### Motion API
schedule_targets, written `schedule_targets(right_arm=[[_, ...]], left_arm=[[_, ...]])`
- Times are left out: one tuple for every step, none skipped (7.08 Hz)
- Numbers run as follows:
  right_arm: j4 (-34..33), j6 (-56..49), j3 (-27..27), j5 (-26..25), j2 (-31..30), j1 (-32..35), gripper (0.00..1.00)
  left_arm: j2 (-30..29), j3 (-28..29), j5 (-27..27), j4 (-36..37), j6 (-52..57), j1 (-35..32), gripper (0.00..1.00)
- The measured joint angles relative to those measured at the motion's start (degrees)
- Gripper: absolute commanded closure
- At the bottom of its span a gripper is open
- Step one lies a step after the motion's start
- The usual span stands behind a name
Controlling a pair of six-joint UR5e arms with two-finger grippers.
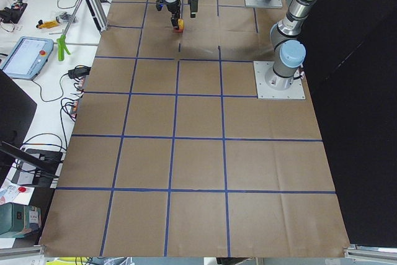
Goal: Put all apples into basket
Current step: 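Carry the small apple into the wicker basket with the right gripper and release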
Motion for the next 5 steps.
schedule_targets(right_arm=[[0.41, -0.40, -1.29, -0.47, -1.30, -1.41, 0.78], [2.53, -1.50, -3.21, -2.07, -3.07, -4.50, 0.78], [6.21, -4.47, -5.30, -4.23, -4.75, -9.20, 0.78], [9.71, -10.80, -6.78, -5.63, -6.18, -14.70, 0.78], [12.04, -19.71, -7.46, -7.00, -7.01, -20.44, 0.78]], left_arm=[[0.14, 0.06, -0.08, -0.67, 0.01, -0.11, 0.02], [0.17, 0.08, -0.14, -1.15, 0.29, -0.28, 0.02], [0.30, 0.13, -0.09, -1.52, 0.74, -0.55, 0.02], [0.42, 0.16, 0.08, -1.67, 1.04, -0.86, 0.02], [0.38, 0.17, 0.21, -1.72, 1.17, -1.02, 0.02]])
